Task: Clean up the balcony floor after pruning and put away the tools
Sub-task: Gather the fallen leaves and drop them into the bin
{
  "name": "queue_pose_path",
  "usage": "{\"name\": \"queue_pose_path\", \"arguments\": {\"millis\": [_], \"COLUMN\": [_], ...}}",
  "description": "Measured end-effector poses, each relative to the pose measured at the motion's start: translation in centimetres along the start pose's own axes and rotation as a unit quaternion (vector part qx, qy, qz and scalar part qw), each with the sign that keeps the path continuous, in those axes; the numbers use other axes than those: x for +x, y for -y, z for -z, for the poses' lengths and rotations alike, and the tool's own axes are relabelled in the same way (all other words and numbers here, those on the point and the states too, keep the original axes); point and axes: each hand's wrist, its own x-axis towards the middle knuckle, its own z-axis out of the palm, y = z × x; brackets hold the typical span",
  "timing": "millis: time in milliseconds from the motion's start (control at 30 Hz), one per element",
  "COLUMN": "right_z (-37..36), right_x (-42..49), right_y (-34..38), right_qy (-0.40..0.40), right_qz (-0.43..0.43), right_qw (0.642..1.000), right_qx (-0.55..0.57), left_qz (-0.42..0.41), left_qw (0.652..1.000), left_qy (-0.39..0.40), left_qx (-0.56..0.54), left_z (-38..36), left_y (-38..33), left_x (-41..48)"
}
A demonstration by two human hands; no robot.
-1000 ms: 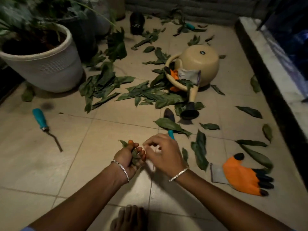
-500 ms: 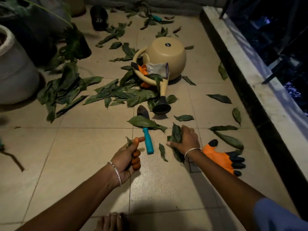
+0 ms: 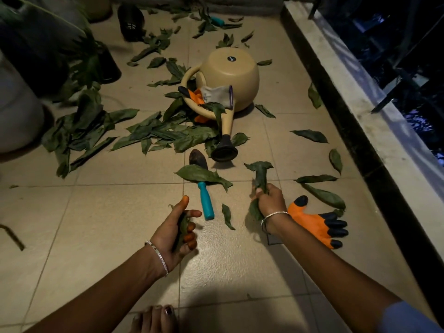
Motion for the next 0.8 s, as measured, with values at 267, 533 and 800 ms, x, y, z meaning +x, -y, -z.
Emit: {"name": "queue_pose_path", "arguments": {"millis": [267, 533, 800], "right_z": [-5.8, -8.5, -6.7], "right_x": [-9.7, -14.1, -8.9], "right_y": [4.4, 3.4, 3.8], "right_qy": [0.141, 0.267, 0.13], "right_qz": [0.134, 0.31, 0.202], "right_qw": [0.977, 0.877, 0.966], "right_qx": [-0.092, -0.25, -0.094], "left_qz": [0.001, 0.001, 0.005], "left_qw": [0.992, 0.984, 0.978], "left_qy": [0.03, -0.02, -0.092], "left_qx": [-0.12, -0.176, -0.189], "left_z": [-1.4, -0.1, 1.9], "left_y": [1.3, -0.2, -0.8], "left_x": [-0.6, -0.9, -0.1]}}
